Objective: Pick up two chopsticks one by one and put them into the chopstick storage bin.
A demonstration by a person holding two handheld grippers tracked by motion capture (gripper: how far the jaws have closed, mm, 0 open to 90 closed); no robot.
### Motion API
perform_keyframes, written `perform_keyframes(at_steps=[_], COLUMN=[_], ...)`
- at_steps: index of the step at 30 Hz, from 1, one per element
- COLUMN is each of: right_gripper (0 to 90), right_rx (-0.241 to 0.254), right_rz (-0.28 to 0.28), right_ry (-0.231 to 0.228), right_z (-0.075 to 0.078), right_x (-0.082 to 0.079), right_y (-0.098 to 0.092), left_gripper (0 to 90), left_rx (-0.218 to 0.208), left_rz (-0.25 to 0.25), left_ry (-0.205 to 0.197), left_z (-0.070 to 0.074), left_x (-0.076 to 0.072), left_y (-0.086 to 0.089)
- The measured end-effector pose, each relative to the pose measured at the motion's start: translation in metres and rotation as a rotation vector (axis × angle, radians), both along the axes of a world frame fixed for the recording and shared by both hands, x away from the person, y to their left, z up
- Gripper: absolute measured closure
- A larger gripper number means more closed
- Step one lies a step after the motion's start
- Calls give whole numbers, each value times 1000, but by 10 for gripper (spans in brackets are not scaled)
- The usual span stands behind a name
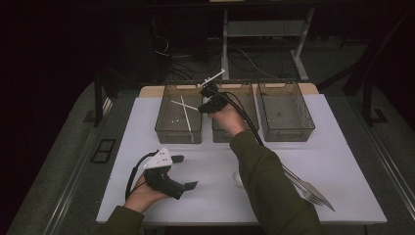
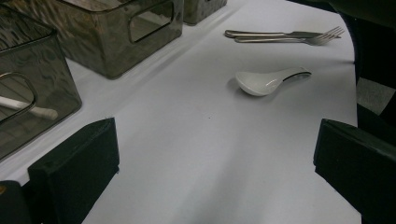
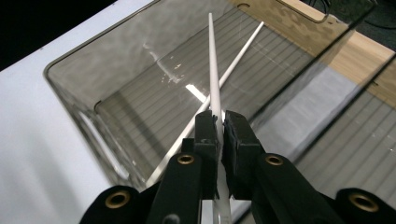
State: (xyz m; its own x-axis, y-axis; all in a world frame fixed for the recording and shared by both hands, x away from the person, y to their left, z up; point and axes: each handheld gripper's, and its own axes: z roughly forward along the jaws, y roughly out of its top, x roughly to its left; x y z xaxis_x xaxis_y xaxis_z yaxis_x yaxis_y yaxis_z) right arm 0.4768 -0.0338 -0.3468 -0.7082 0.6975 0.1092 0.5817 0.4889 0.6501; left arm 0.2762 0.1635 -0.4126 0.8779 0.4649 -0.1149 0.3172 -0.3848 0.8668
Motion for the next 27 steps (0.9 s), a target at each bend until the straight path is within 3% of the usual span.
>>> perform_keyframes(at_steps=[14,27], right_gripper=[840,817], right_rx=[-47,-71], right_rz=[-39,-20], right_ry=[16,73], right_z=[-13,-29], right_x=[25,24], right_y=[38,53], left_gripper=[0,0], left_rx=[-15,-10], left_rz=[0,-8], left_ry=[8,5], left_z=[1,1], left_x=[0,0], left_y=[1,-1])
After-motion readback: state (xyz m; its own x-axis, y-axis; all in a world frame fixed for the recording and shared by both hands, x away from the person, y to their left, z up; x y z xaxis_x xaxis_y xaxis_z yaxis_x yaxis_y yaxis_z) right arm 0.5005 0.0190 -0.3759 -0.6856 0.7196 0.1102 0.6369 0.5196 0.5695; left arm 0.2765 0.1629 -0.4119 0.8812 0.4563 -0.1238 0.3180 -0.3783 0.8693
